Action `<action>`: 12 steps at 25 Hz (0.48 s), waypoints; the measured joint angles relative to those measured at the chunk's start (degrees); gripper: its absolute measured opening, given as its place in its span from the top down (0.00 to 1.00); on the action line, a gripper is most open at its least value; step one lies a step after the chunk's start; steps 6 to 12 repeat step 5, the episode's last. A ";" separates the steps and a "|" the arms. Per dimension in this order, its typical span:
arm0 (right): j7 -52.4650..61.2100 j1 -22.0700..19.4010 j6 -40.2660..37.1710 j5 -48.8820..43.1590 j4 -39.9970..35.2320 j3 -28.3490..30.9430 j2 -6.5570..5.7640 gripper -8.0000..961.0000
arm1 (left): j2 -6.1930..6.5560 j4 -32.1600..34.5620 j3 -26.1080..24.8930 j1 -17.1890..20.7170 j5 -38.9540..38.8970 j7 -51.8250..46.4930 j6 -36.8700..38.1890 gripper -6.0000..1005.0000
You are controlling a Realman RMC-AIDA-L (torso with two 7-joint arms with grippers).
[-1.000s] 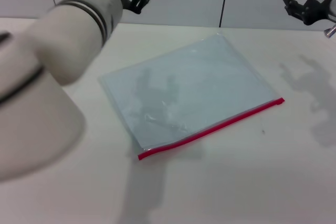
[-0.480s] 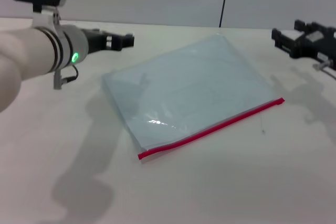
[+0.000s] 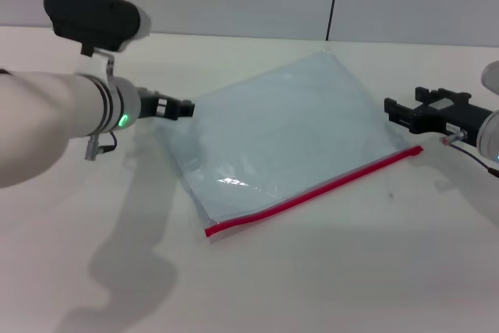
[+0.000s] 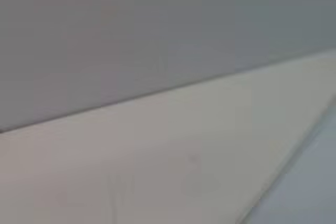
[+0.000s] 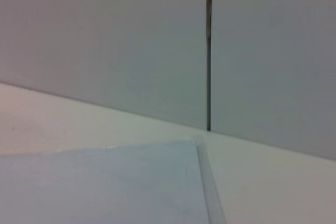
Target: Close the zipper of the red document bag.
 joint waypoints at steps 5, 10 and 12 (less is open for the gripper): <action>-0.07 -0.44 -0.70 0.89 0.44 0.05 -0.03 0.32 | -0.95 1.67 0.83 -0.05 4.65 -0.01 -2.54 0.14; -0.07 -0.44 -0.70 0.89 0.44 0.05 -0.03 0.32 | -0.95 1.67 0.83 -0.05 4.65 -0.01 -2.54 0.14; -0.07 -0.44 -0.70 0.89 0.44 0.05 -0.03 0.32 | -0.95 1.67 0.83 -0.05 4.65 -0.01 -2.54 0.14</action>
